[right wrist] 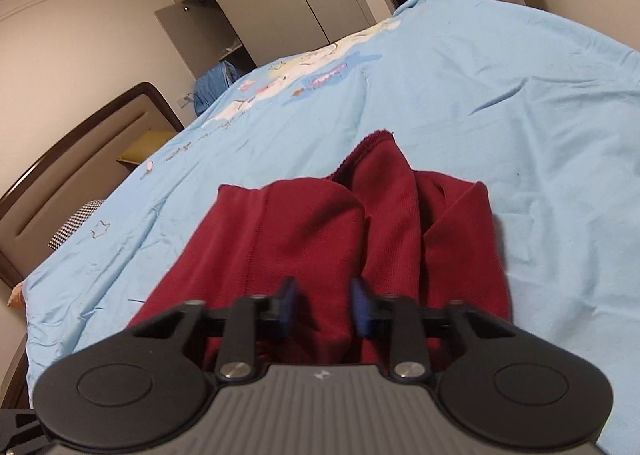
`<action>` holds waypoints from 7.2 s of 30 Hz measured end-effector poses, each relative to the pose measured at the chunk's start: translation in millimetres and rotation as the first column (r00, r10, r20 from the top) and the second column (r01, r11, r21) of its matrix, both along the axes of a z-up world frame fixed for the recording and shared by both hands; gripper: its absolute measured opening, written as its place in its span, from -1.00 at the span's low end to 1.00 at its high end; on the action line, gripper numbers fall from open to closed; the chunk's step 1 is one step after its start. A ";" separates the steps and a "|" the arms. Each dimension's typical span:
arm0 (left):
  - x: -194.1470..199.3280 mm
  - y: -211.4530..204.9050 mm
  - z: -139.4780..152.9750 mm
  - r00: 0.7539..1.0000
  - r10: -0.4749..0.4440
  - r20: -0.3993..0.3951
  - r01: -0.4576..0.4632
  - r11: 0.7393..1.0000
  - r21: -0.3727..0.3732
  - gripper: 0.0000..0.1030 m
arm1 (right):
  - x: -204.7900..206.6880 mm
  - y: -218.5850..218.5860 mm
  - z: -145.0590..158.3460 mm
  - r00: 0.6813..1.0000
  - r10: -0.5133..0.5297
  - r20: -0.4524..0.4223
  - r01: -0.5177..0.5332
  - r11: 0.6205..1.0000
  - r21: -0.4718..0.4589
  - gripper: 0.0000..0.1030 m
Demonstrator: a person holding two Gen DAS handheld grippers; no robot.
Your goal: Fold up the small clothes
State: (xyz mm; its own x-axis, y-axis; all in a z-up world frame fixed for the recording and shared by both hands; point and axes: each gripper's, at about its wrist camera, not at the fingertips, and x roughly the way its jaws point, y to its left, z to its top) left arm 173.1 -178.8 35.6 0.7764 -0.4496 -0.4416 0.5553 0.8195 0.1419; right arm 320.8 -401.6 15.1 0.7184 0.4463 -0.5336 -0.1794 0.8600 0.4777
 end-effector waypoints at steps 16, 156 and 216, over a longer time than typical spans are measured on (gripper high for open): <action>6.5 -40.9 5.4 0.992 -0.126 0.015 0.127 0.990 -0.061 -0.83 | -45.0 -50.3 34.6 0.964 -0.128 0.234 0.155 0.983 -0.097 -0.87; 152.8 43.8 -21.1 0.868 0.158 -0.471 -0.316 0.908 -0.277 -0.06 | -43.5 -39.8 -43.0 0.959 -0.161 0.232 0.162 0.987 0.017 -0.61; 158.6 167.5 1.4 0.853 0.320 -0.413 -0.458 0.838 -0.296 -0.23 | 41.1 96.0 10.8 0.966 0.062 0.250 -0.034 0.993 -0.115 -0.62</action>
